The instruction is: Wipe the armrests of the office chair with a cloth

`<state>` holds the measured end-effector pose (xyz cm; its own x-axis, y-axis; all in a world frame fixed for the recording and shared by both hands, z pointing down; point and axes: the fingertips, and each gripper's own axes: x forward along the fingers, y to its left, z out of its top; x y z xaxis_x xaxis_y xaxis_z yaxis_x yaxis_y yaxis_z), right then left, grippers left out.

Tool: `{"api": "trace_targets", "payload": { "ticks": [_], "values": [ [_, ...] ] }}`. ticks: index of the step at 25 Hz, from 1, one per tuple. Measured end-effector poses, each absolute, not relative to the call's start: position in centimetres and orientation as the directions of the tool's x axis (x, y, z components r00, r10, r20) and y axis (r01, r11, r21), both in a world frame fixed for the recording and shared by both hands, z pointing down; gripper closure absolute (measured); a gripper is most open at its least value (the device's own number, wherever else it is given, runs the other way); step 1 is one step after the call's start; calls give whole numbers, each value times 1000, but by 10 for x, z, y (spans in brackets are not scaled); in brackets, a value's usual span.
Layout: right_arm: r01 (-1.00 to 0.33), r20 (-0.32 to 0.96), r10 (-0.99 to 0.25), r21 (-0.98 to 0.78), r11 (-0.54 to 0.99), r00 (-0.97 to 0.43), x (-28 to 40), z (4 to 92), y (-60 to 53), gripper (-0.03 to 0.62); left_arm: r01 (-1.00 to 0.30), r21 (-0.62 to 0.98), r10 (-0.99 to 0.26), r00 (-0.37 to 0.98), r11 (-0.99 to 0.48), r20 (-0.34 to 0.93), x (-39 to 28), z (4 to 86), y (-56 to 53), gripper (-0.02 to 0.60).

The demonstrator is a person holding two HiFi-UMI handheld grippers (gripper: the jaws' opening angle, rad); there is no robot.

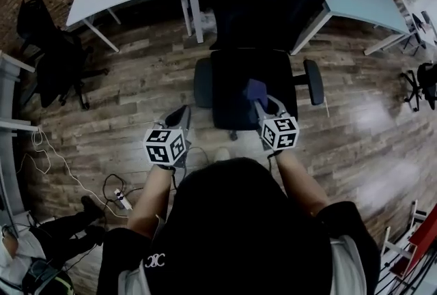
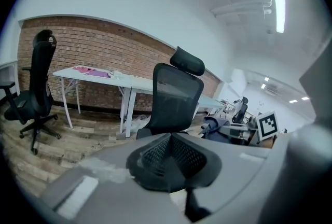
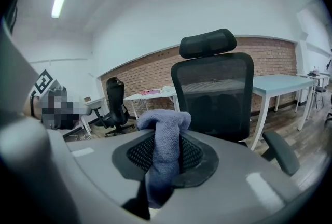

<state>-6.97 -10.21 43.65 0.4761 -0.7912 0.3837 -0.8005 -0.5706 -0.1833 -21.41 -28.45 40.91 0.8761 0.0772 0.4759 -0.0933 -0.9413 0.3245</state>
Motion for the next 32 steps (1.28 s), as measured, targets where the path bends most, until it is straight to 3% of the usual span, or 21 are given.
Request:
{"api": "trace_targets", "payload": {
  "ticks": [7,20,32],
  "values": [
    [-772,341,-769,-161,-615,541,-101,410,-73,513,-127,345,54,881,-930,470,-279,411,-261,575],
    [-747,298,-752,-156,-646,588,-263,379,29,514,-66,366,111,889,-928,443,-413,415,-153,575],
    [-741,285,-740,-128,-659,609,-312,367,141,513,-91,358,69,909,-929,412,-447,390,-69,575]
  ]
}}
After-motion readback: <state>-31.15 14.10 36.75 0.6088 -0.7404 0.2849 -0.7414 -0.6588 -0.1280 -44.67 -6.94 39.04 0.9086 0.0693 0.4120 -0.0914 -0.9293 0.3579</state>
